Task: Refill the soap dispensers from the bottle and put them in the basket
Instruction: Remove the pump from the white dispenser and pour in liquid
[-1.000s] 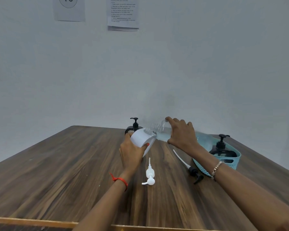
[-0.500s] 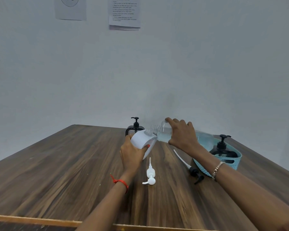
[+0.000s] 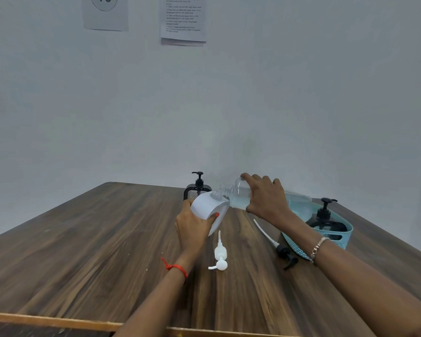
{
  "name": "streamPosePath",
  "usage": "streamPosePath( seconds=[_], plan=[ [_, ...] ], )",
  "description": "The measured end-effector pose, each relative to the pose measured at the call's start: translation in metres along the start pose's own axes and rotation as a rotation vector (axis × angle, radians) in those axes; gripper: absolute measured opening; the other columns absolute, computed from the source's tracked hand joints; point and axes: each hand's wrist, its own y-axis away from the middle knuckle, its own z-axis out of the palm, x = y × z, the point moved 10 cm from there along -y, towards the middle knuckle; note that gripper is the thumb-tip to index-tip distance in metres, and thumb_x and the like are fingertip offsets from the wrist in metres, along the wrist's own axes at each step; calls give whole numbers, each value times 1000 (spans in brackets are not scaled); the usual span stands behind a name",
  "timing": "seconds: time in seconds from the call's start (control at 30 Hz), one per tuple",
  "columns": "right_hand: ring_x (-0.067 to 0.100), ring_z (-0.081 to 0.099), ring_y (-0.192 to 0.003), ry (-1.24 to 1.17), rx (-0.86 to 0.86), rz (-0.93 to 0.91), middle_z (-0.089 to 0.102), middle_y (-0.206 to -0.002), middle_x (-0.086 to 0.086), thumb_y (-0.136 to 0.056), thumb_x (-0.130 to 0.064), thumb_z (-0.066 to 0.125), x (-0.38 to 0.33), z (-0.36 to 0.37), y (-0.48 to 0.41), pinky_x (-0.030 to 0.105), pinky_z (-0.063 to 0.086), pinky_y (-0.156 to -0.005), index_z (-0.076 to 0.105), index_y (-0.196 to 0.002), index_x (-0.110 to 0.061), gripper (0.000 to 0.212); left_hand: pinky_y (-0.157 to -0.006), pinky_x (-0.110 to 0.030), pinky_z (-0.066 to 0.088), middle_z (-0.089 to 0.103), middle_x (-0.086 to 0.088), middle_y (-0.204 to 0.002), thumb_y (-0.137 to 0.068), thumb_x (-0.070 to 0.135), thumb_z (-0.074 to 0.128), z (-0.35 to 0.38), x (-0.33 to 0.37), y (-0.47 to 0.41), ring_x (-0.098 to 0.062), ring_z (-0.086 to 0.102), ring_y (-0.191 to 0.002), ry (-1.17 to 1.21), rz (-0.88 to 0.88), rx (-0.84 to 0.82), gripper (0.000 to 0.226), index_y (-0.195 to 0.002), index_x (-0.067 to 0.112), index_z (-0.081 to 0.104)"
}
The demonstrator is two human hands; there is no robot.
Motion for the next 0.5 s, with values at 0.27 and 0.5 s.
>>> streamPosePath(
  seconds=[0.27,0.5],
  plan=[
    [26,53,-94,-14,-2,-9,60,-109,1,-70,-10,60,-2,-2,1,32,26,-74,39,-129,-24,64,-66,-28,42,66,-12,-98,-59,27,86,-2,1,1,-25,61,-87,10,12,2,57,-103,5,57],
    [26,53,-94,-15,-2,-18,60,-108,1,-69,-11,60,-4,-2,0,32,26,-74,40,-128,-23,63,-66,-29,44,66,-12,-99,-60,27,86,-3,-1,1,-27,61,-89,12,-5,4,56,-103,5,56]
  ],
)
